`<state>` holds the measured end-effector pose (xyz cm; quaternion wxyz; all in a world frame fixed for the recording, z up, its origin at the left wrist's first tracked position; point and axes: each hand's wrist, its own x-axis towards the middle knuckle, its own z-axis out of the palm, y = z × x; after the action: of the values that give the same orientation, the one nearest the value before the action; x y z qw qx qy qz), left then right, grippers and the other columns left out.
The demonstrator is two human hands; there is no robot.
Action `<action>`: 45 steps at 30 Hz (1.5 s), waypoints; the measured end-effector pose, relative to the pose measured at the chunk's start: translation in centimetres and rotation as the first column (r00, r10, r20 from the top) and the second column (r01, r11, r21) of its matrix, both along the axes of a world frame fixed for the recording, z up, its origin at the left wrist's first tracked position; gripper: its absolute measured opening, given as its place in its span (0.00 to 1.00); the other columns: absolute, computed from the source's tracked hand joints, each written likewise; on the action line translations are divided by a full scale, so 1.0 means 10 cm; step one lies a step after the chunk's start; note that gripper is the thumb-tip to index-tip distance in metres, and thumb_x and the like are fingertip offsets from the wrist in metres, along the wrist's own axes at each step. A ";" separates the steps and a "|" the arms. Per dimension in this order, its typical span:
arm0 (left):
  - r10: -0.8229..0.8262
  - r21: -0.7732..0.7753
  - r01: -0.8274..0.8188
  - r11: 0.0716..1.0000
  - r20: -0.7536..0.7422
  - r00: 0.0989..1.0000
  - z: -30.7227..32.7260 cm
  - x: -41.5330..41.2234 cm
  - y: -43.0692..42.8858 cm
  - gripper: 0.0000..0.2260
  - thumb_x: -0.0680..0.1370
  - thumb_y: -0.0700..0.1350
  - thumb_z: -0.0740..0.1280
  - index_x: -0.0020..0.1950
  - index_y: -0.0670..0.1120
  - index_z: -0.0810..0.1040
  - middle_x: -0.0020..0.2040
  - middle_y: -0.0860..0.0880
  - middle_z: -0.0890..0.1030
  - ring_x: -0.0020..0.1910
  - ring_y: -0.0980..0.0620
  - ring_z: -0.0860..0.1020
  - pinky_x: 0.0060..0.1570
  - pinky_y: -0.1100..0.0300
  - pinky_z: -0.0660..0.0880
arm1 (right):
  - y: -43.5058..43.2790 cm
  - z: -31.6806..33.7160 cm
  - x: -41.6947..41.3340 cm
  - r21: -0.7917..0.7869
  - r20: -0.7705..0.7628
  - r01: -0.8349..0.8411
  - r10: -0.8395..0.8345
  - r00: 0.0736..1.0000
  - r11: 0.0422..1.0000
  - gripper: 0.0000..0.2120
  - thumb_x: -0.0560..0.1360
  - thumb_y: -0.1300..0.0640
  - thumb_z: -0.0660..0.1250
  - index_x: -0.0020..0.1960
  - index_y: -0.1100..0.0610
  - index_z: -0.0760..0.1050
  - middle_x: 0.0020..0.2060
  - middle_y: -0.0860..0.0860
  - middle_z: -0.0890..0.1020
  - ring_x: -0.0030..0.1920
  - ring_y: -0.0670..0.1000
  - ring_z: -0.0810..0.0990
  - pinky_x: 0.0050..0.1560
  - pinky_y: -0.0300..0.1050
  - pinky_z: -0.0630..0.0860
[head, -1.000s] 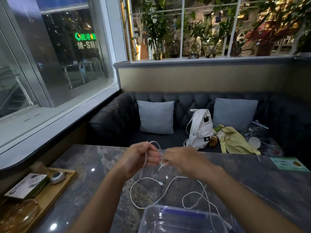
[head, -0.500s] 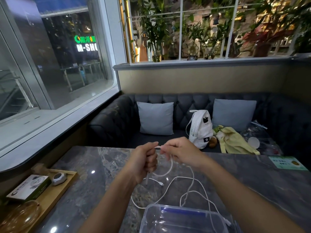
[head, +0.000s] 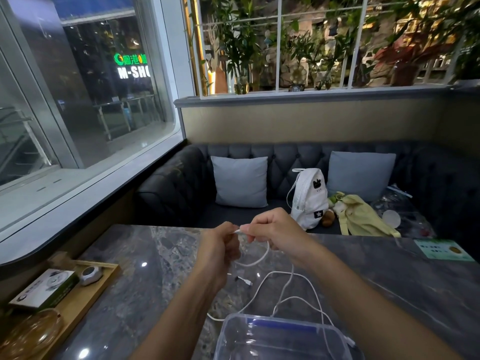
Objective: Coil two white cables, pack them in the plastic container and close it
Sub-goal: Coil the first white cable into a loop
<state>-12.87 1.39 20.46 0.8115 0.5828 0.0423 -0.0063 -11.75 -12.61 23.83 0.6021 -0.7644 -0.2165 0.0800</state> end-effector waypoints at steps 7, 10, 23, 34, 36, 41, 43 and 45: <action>-0.357 0.176 0.408 0.896 -0.263 0.896 0.10 0.04 0.08 0.23 0.81 0.52 0.52 0.32 0.42 0.75 0.21 0.50 0.72 0.21 0.53 0.71 0.33 0.59 0.72 | -0.16 -0.06 0.15 -0.075 -0.109 -0.021 0.013 0.994 0.997 0.12 0.70 0.53 0.70 0.30 0.58 0.77 0.18 0.45 0.66 0.20 0.43 0.60 0.21 0.35 0.55; -0.318 -0.035 0.319 0.947 -0.243 0.917 0.06 0.04 0.03 0.23 0.80 0.50 0.54 0.24 0.47 0.66 0.19 0.53 0.60 0.17 0.57 0.58 0.23 0.63 0.62 | -0.21 -0.10 0.17 -0.049 -0.159 -0.067 0.058 0.986 0.997 0.12 0.70 0.52 0.69 0.33 0.58 0.79 0.21 0.47 0.69 0.21 0.44 0.60 0.21 0.35 0.55; -0.549 -0.015 0.561 0.828 -0.230 0.804 0.02 0.07 0.15 0.22 0.76 0.50 0.55 0.34 0.39 0.81 0.26 0.45 0.80 0.26 0.49 0.79 0.40 0.55 0.76 | -0.41 -0.15 0.20 -0.120 -0.212 -0.152 0.124 0.969 0.981 0.11 0.76 0.57 0.62 0.38 0.62 0.75 0.24 0.45 0.73 0.22 0.42 0.60 0.22 0.35 0.55; -0.618 -0.363 0.538 0.761 -0.153 0.771 0.05 0.10 0.16 0.10 0.70 0.47 0.66 0.30 0.46 0.72 0.22 0.54 0.53 0.18 0.57 0.50 0.17 0.67 0.49 | -0.48 -0.33 0.22 -0.074 -0.028 0.014 -0.016 0.999 0.997 0.06 0.73 0.63 0.66 0.49 0.63 0.78 0.30 0.52 0.78 0.29 0.50 0.71 0.31 0.42 0.68; -0.604 -0.400 0.529 0.748 -0.081 0.793 0.04 0.08 0.23 0.11 0.63 0.43 0.75 0.30 0.45 0.73 0.23 0.53 0.53 0.19 0.57 0.50 0.19 0.67 0.49 | -0.56 -0.42 0.26 -0.030 -0.020 0.118 -0.119 0.993 0.993 0.09 0.73 0.65 0.66 0.52 0.64 0.78 0.29 0.54 0.77 0.29 0.51 0.73 0.32 0.44 0.70; -0.464 -0.376 0.430 0.821 -0.001 0.886 0.12 0.05 0.29 0.08 0.65 0.44 0.68 0.27 0.46 0.72 0.22 0.54 0.52 0.19 0.56 0.49 0.19 0.66 0.48 | -0.53 -0.63 0.26 -0.139 0.012 0.109 -0.108 0.994 0.984 0.06 0.76 0.61 0.63 0.52 0.57 0.74 0.30 0.54 0.75 0.29 0.52 0.73 0.27 0.39 0.71; -0.356 -0.394 0.339 0.854 0.033 0.934 0.19 0.07 0.35 0.10 0.68 0.45 0.63 0.26 0.47 0.71 0.22 0.53 0.51 0.19 0.56 0.48 0.19 0.65 0.46 | -0.48 -0.71 0.24 -0.227 0.033 0.088 -0.082 0.996 0.970 0.04 0.78 0.58 0.59 0.52 0.55 0.71 0.31 0.53 0.74 0.30 0.50 0.72 0.29 0.37 0.69; -0.260 -0.418 0.266 0.869 0.071 0.963 0.26 0.09 0.47 0.08 0.66 0.44 0.65 0.27 0.47 0.69 0.23 0.53 0.51 0.20 0.56 0.48 0.20 0.65 0.46 | -0.47 -0.79 0.22 -0.264 0.063 0.097 -0.083 0.995 0.960 0.02 0.78 0.57 0.57 0.49 0.53 0.68 0.30 0.51 0.72 0.29 0.46 0.70 0.31 0.38 0.68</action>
<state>-11.93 6.12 23.03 0.9103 0.3930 -0.0448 -0.1220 -9.57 -17.32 15.91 0.4912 -0.8492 -0.1839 0.0613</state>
